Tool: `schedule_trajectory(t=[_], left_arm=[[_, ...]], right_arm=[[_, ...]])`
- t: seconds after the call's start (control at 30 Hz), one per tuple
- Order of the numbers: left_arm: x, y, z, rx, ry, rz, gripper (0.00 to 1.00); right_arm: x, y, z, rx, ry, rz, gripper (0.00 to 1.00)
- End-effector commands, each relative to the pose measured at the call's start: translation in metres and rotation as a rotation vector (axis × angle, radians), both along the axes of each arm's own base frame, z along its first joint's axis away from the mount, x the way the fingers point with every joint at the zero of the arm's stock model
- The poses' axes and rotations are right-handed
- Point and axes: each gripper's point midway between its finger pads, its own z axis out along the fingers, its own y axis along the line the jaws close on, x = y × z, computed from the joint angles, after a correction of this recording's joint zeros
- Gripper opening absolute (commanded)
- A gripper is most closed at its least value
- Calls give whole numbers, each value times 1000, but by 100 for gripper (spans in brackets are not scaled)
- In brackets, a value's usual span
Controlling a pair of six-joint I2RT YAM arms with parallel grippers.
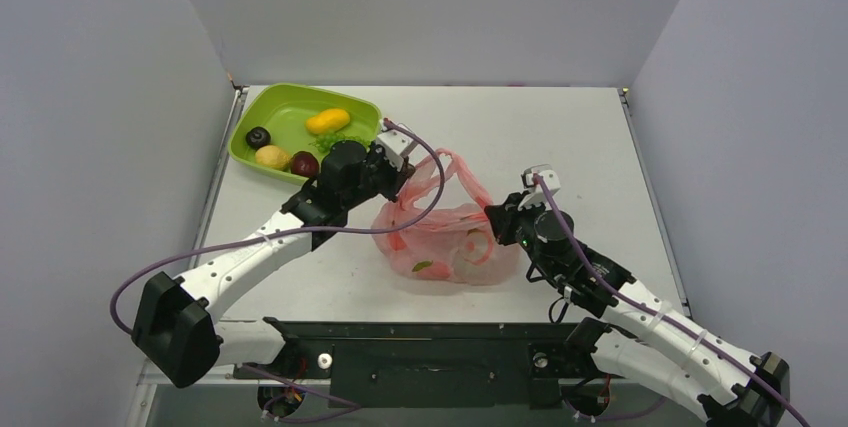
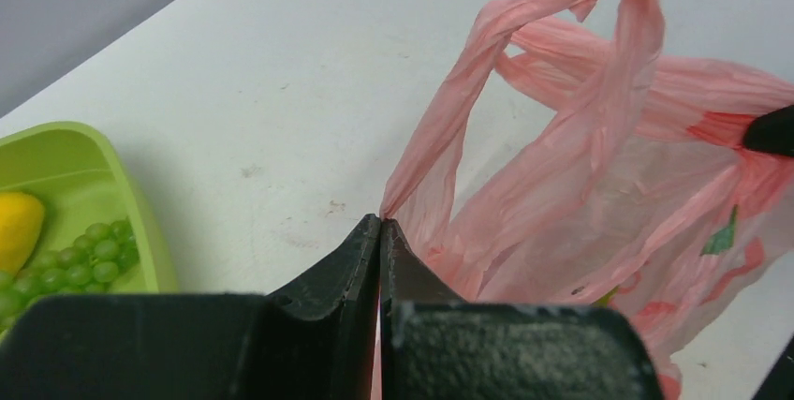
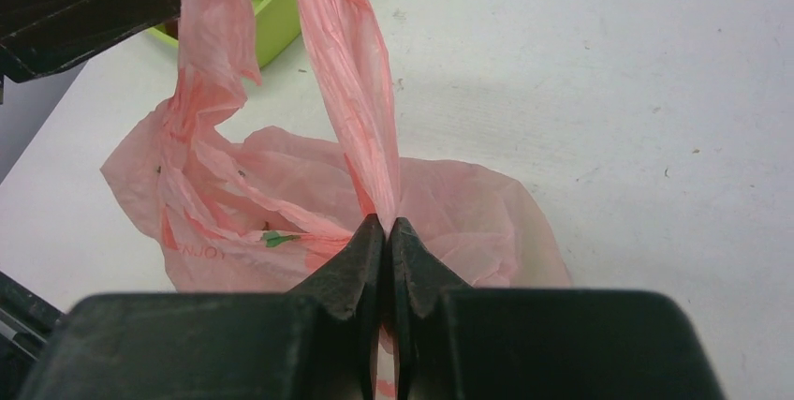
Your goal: Take the fake fruits out of the plastic bag
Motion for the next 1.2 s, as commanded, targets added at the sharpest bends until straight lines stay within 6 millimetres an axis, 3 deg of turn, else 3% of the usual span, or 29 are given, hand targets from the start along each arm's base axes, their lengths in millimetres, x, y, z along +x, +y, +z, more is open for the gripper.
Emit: schedule_trajectory(t=[0.0, 0.13, 0.2, 0.27, 0.3, 0.37, 0.43, 0.5, 0.6, 0.63, 0.67, 0.8, 0.83, 0.93, 1.0, 1.1, 1.17], left_arm=[[-14, -25, 5, -67, 102, -133, 0], [-6, -20, -10, -53, 186, -77, 0], [17, -1, -7, -55, 181, 86, 0], [45, 39, 1, -65, 115, 331, 0], [54, 73, 6, -48, 57, 508, 0], [59, 118, 25, -56, -49, 727, 0], [54, 142, 42, -91, -118, 818, 0], [49, 151, 53, -136, -157, 842, 0], [45, 155, 61, -176, -186, 848, 0], [44, 155, 64, -185, -189, 843, 0], [43, 150, 66, -198, -194, 816, 0], [36, 136, 85, -269, -205, 700, 0], [35, 137, 87, -289, -190, 686, 0], [36, 121, 98, -358, -127, 563, 0], [37, 123, 101, -397, -113, 543, 0], [40, 127, 99, -397, -110, 530, 0], [41, 120, 91, -368, -87, 490, 0]], right_arm=[[4, -2, 23, 13, -61, -12, 0], [6, 0, 24, 6, -64, -10, 0], [7, -6, 26, 16, -68, -44, 0], [8, -17, 27, 39, -78, -102, 0], [8, -23, 21, 45, -70, -134, 0], [7, -27, 20, 62, -81, -149, 0], [7, -30, 18, 60, -88, -161, 0], [12, -32, 23, 61, -104, -181, 0], [25, -33, 35, 17, -119, -217, 0], [31, -36, 53, 14, -146, -234, 0], [38, -37, 52, -26, -142, -251, 0], [63, -38, 110, -42, -205, -283, 0], [66, -37, 118, -51, -214, -277, 0], [71, -25, 169, -51, -290, -221, 0], [73, -24, 187, -68, -313, -213, 0], [72, -24, 192, -93, -330, -199, 0], [68, -19, 177, -111, -315, -154, 0]])
